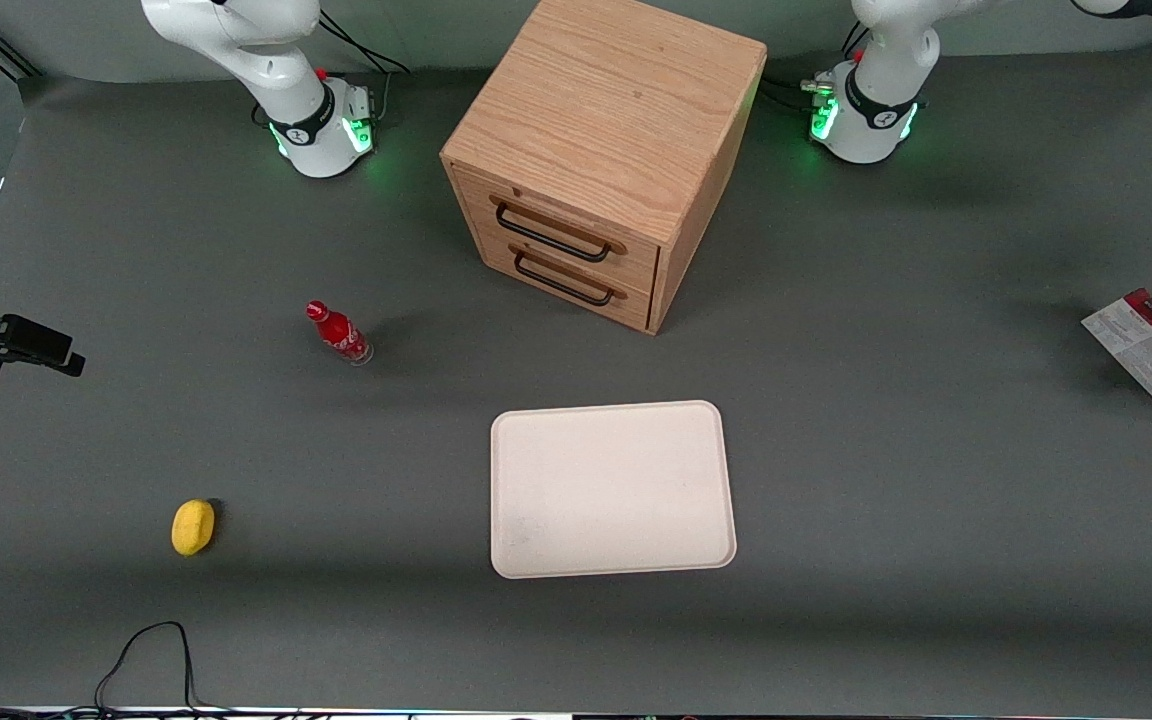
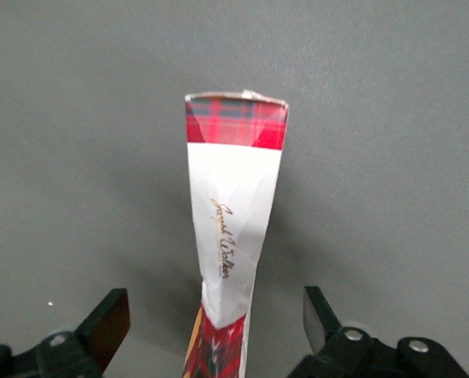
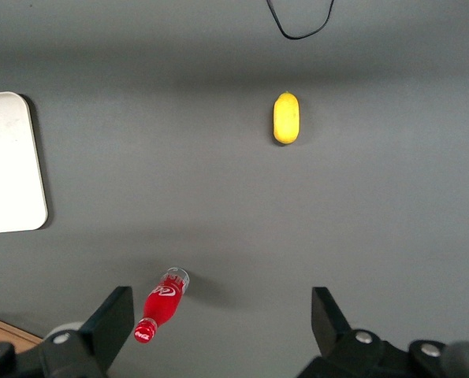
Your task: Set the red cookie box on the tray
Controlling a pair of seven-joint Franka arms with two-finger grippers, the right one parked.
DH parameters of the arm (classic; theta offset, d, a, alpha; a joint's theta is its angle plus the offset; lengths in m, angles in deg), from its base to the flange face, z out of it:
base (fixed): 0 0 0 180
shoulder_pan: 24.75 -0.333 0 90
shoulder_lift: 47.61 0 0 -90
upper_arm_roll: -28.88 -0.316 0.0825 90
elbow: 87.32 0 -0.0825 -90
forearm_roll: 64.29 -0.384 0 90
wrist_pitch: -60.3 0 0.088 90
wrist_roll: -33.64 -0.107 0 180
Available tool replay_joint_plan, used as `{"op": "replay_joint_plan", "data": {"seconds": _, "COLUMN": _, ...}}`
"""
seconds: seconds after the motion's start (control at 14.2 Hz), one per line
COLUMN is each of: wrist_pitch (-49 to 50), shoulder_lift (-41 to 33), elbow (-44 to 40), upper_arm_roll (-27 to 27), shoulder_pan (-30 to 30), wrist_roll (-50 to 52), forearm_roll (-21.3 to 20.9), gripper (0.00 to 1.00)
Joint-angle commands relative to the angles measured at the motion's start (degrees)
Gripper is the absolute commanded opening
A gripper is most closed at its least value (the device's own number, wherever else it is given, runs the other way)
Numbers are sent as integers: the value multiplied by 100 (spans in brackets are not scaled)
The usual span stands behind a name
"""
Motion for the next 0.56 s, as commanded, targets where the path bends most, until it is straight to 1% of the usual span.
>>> {"op": "replay_joint_plan", "data": {"seconds": 0.0, "wrist_pitch": 24, "shoulder_lift": 39, "elbow": -16, "upper_arm_roll": -15, "shoulder_pan": 3, "wrist_roll": 34, "forearm_roll": 41, "gripper": 41}}
{"op": "replay_joint_plan", "data": {"seconds": 0.07, "wrist_pitch": 42, "shoulder_lift": 47, "elbow": -25, "upper_arm_roll": -7, "shoulder_pan": 12, "wrist_roll": 43, "forearm_roll": 41, "gripper": 14}}
{"op": "replay_joint_plan", "data": {"seconds": 0.14, "wrist_pitch": 51, "shoulder_lift": 39, "elbow": -16, "upper_arm_roll": 11, "shoulder_pan": 12, "wrist_roll": 52, "forearm_roll": 32, "gripper": 0}}
{"op": "replay_joint_plan", "data": {"seconds": 0.35, "wrist_pitch": 86, "shoulder_lift": 30, "elbow": -34, "upper_arm_roll": 37, "shoulder_pan": 47, "wrist_roll": -9, "forearm_roll": 6, "gripper": 0}}
{"op": "replay_joint_plan", "data": {"seconds": 0.49, "wrist_pitch": 252, "shoulder_lift": -49, "elbow": -77, "upper_arm_roll": 46, "shoulder_pan": 73, "wrist_roll": -761, "forearm_roll": -3, "gripper": 0}}
